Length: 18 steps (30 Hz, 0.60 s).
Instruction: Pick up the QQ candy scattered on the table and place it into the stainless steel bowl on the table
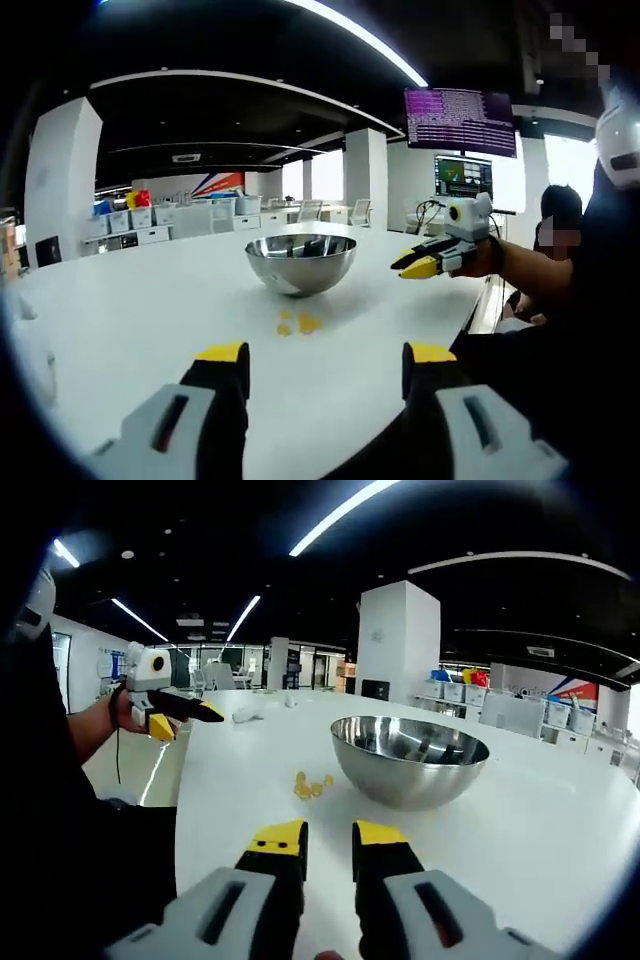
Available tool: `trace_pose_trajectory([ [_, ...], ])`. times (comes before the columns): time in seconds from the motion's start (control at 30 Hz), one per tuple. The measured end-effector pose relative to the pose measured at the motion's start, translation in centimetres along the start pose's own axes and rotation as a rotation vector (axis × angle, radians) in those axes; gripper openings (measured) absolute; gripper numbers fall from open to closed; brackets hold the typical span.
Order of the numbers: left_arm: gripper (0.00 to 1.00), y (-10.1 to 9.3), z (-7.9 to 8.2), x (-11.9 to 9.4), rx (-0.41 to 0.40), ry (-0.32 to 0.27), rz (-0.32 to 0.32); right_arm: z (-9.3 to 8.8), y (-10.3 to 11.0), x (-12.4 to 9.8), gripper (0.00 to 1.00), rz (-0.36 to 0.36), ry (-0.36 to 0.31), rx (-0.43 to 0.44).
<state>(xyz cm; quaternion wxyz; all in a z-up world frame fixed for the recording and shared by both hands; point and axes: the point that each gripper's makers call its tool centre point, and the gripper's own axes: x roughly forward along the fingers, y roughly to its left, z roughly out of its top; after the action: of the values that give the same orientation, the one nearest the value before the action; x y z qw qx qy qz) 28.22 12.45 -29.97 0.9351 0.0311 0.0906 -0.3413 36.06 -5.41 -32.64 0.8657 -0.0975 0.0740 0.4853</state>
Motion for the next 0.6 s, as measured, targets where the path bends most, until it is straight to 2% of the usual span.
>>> trace_pose_trajectory([
  [0.23,0.61,0.3,-0.3,-0.9,-0.008,-0.006,0.01,-0.7,1.6,4.7,0.19,0.056,0.058,-0.05],
  [0.33,0.61,0.8,-0.5,-1.4,-0.014,-0.007,0.022,-0.9,1.6,6.6,0.19,0.073,0.074,-0.052],
  [0.6,0.61,1.6,-0.6,-2.6,-0.022,-0.015,0.05,-0.8,2.5,10.3,0.19,0.121,0.098,-0.05],
])
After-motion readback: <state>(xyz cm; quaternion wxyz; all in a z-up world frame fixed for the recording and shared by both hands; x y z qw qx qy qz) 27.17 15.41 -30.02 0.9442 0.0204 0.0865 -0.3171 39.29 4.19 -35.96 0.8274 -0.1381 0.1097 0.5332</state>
